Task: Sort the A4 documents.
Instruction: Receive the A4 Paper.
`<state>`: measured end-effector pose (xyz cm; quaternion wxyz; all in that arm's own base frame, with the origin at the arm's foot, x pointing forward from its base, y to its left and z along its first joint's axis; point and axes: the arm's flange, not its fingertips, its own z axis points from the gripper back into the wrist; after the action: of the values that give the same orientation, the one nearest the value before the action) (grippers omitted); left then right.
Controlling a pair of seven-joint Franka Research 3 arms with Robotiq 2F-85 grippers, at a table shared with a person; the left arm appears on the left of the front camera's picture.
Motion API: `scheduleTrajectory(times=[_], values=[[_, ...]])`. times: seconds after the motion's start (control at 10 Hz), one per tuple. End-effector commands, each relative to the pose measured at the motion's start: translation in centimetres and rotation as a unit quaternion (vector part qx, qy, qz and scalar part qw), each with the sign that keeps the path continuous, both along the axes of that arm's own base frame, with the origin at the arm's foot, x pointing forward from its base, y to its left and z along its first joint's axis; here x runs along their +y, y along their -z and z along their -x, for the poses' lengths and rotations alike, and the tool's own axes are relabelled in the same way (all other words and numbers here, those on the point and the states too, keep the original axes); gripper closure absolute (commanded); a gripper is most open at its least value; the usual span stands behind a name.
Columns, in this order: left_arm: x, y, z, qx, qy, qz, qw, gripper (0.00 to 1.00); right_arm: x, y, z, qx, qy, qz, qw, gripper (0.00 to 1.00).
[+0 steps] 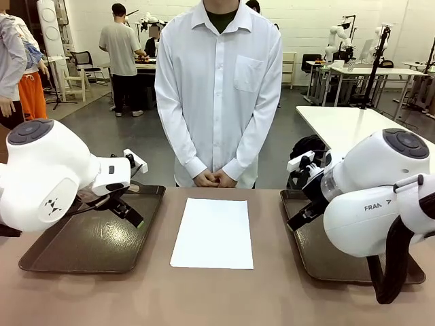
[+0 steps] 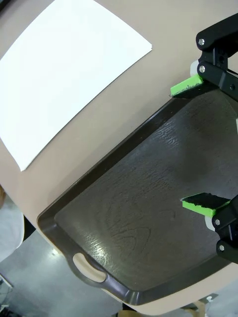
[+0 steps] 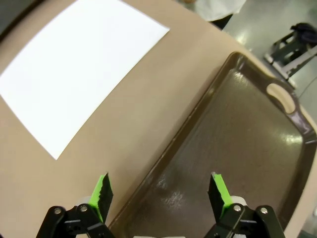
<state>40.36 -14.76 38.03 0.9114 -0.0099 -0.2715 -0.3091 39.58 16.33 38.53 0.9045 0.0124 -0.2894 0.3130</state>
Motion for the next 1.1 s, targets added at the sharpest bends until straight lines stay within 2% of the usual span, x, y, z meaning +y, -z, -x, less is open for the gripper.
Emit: scheduleTrajectory(times=[0.0, 0.2, 0.3, 0.4, 0.5, 0.6, 0.8, 1.0], values=[[3.3, -2.9, 2.7, -0.001, 0.052, 0.047, 0.998, 0.0, -3.4, -2.5, 1.9, -0.012, -0.006, -0.048, 0.999, 0.0], [6.7, -6.7, 5.3, -0.012, 0.126, 0.113, 0.985, 0.0, -7.0, -5.5, 3.0, -0.016, -0.017, -0.102, 0.995, 0.0], [8.5, -8.6, 6.5, -0.017, 0.137, 0.14, 0.981, 0.0, -9.0, -6.7, 3.6, -0.01, -0.023, -0.121, 0.992, 0.0], [9.8, -10.0, 7.5, -0.049, 0.11, 0.111, 0.986, 0.0, -10.9, -7.6, 4.0, -0.019, -0.013, -0.13, 0.991, 0.0], [10.7, -11.5, 8.8, -0.069, 0.109, 0.1, 0.987, 0.0, -12.4, -8.7, 4.7, -0.037, -0.009, -0.144, 0.989, 0.0], [11.4, -12.5, 10.0, -0.082, 0.114, 0.12, 0.983, 0.0, -13.2, -9.5, 5.3, -0.053, -0.013, -0.154, 0.987, 0.0], [12.1, -12.6, 11.0, -0.082, 0.094, 0.137, 0.983, 0.0, -14.3, -10.7, 6.3, -0.075, -0.028, -0.185, 0.979, 0.0], [12.1, -12.4, 11.4, -0.075, 0.103, 0.157, 0.979, 0.0, -15.3, -11.6, 7.2, -0.08, -0.054, -0.216, 0.972, 0.0]])
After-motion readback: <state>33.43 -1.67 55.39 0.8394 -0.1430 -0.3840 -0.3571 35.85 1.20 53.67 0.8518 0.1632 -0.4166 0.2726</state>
